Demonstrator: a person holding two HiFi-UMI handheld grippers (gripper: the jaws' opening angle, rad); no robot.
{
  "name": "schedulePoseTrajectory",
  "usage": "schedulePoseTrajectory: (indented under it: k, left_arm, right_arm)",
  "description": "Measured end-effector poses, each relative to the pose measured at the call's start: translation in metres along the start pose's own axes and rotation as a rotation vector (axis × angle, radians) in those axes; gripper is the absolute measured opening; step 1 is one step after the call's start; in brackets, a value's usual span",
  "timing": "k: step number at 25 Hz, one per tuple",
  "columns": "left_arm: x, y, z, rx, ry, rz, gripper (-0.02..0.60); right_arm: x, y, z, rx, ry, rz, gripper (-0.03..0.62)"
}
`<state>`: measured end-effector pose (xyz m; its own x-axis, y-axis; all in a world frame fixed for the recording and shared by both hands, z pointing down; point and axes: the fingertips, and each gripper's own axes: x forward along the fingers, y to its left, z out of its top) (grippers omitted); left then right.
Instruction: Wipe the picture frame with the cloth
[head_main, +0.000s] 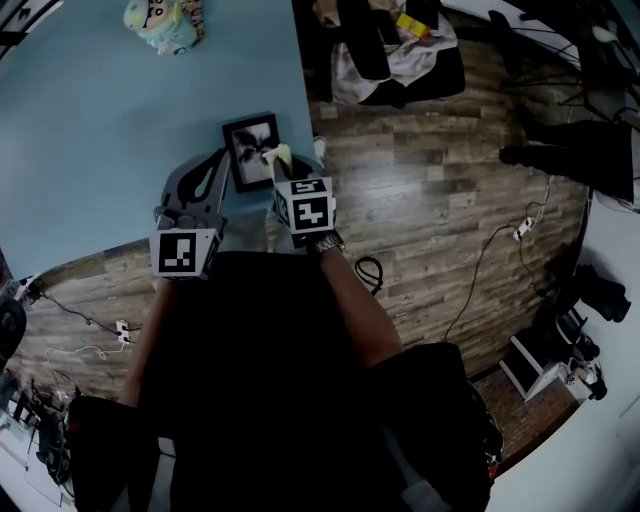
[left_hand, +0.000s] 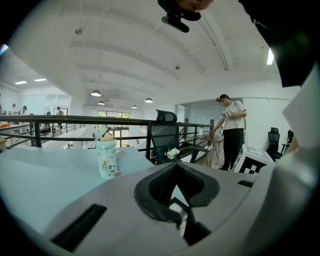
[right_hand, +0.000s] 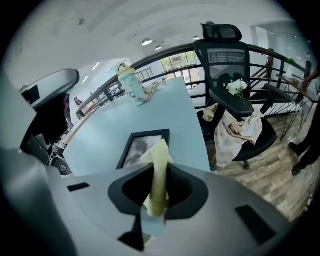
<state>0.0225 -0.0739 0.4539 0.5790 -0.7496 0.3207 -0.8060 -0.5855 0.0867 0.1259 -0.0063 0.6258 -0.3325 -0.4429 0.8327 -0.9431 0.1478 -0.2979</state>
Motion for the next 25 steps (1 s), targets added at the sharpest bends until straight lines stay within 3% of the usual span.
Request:
schedulePoseTrajectory:
  k: [25]
  left_arm:
    - [0.030,0.039,0.005,-0.044,0.007,0.074,-0.003]
  right_arm:
    - [0.032,-0.017,0.046,-0.053,0.050,0.008,0.058]
